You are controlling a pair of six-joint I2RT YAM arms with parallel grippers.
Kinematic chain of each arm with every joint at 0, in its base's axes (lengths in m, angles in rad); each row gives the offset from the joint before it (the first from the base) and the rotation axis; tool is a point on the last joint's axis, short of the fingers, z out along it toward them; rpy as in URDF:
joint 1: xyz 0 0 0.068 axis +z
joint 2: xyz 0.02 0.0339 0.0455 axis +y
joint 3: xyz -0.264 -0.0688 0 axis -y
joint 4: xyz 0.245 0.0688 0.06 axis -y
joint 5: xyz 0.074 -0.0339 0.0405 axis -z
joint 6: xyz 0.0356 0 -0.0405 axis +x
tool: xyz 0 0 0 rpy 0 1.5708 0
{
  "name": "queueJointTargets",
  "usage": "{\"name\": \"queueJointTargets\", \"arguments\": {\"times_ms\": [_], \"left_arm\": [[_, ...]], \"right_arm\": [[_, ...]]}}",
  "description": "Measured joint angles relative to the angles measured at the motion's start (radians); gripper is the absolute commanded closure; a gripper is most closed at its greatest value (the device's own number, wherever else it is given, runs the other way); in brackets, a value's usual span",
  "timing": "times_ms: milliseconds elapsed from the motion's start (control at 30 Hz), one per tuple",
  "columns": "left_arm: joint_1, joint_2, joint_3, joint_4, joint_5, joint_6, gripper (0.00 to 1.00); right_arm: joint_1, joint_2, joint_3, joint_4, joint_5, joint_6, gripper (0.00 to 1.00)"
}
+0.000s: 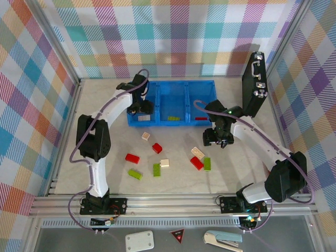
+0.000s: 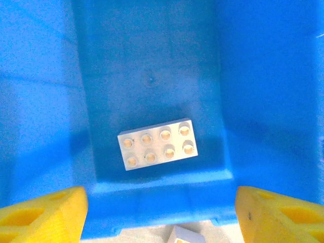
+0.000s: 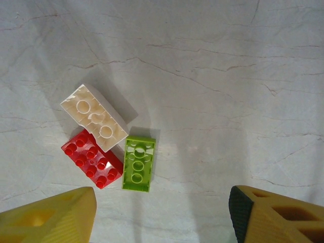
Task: Sort the legos into containers by color
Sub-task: Place the lego in the container, then pick up the lego from the bottom-center of the table.
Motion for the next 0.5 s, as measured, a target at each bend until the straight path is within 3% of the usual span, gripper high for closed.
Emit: {"name": "queueJointTargets", "arguments": {"times_ms": [500], "left_arm": [[0.027,-0.24,-0.161,-0.063,-0.038,0.04,0.23]], "right_arm": [[0.039,0.026,-0.149,0.098,-0.042,0.075,0.31]]}}
